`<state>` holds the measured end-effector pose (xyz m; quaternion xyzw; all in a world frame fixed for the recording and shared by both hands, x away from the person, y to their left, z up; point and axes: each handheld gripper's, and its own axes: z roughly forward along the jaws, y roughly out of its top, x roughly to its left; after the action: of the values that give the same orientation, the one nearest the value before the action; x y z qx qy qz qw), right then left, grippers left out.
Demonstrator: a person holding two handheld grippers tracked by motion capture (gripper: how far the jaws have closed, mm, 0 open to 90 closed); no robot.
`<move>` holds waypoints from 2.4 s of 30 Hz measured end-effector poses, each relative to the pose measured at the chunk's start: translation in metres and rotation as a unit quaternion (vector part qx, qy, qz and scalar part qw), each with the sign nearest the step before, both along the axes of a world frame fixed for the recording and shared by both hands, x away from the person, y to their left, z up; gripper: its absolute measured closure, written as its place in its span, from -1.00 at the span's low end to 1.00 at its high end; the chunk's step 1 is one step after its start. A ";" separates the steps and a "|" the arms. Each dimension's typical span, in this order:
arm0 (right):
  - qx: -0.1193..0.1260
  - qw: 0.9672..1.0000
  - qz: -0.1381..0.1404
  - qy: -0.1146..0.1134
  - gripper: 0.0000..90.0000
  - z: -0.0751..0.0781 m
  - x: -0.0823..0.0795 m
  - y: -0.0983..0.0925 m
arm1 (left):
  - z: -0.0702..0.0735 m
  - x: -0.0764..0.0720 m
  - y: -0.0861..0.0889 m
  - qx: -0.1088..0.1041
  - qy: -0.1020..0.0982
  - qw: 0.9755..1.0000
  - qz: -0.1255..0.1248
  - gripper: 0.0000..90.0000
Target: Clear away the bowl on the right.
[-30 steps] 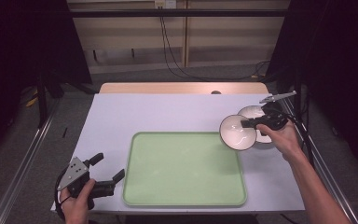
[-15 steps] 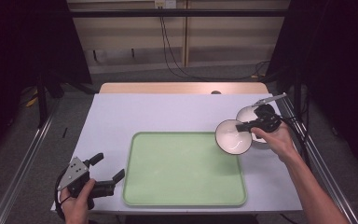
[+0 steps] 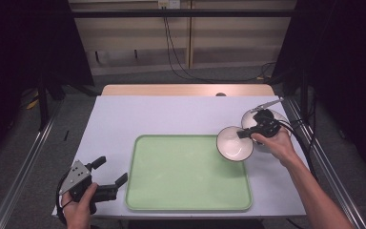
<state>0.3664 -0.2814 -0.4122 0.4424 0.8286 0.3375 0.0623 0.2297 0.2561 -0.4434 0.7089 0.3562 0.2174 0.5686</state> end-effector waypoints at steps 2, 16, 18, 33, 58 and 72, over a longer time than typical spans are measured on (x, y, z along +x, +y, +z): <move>-0.001 1.000 0.004 -0.001 0.82 -0.001 0.001 0.001 | 0.000 0.000 0.000 0.000 0.000 1.000 0.000 -0.97; -0.010 1.000 -0.012 0.023 0.82 -0.017 0.013 0.008 | 0.000 0.000 0.000 0.004 0.002 1.000 0.001 -0.97; -0.003 1.000 -0.012 0.026 0.82 -0.018 0.015 0.008 | -0.001 0.000 -0.001 0.002 0.003 1.000 0.000 -0.97; -0.019 1.000 -0.015 0.006 0.85 -0.028 0.022 0.014 | -0.001 0.000 -0.002 0.002 0.005 1.000 -0.001 -0.97; -0.025 0.999 -0.020 -0.016 0.82 -0.034 0.022 0.016 | -0.001 0.001 -0.001 0.001 0.005 1.000 -0.001 -0.97; -0.036 0.999 -0.025 -0.027 0.59 -0.037 0.019 0.020 | 0.000 0.000 0.001 -0.002 0.001 1.000 0.000 -0.97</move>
<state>0.3852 -0.2609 -0.4496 0.4513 0.8269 0.3172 0.1093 0.2296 0.2571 -0.4438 0.7084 0.3571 0.2155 0.5694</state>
